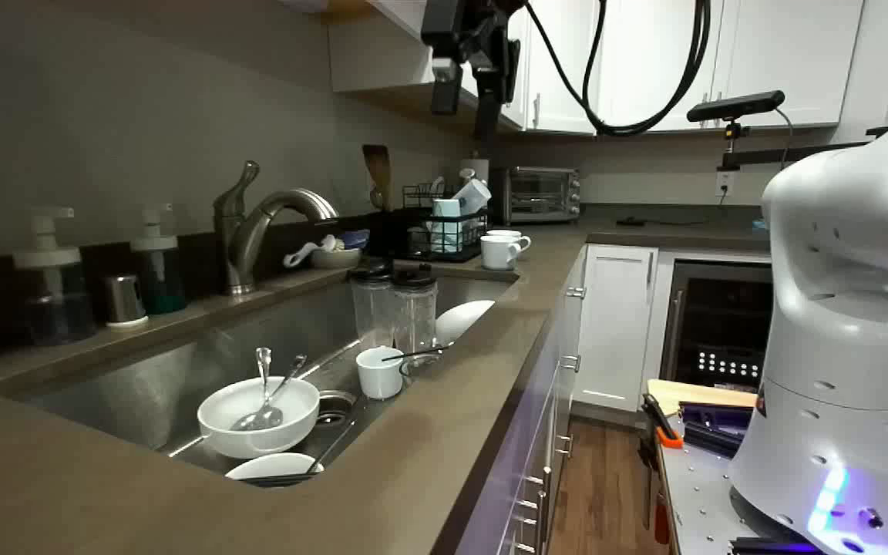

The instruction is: Get the cup on the left and pour the water in the sink, and put it on the left side of the sink

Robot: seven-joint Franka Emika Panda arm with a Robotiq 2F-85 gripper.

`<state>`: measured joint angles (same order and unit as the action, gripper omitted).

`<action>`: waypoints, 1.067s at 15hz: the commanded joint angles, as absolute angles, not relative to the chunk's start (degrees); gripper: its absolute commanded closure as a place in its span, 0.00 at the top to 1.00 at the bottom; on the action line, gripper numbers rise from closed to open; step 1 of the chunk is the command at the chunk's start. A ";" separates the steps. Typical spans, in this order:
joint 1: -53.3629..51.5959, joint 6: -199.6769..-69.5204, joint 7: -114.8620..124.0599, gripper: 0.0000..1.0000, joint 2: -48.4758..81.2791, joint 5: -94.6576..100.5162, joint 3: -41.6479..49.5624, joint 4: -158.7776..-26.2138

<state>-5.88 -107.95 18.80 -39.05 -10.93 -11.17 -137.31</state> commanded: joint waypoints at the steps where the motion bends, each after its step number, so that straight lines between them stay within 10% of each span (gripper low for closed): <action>1: -5.60 -107.82 18.66 1.00 -39.05 -11.06 -11.35 -137.21; 16: 4.14 -106.58 17.77 1.00 -44.65 -7.36 -0.80 -140.14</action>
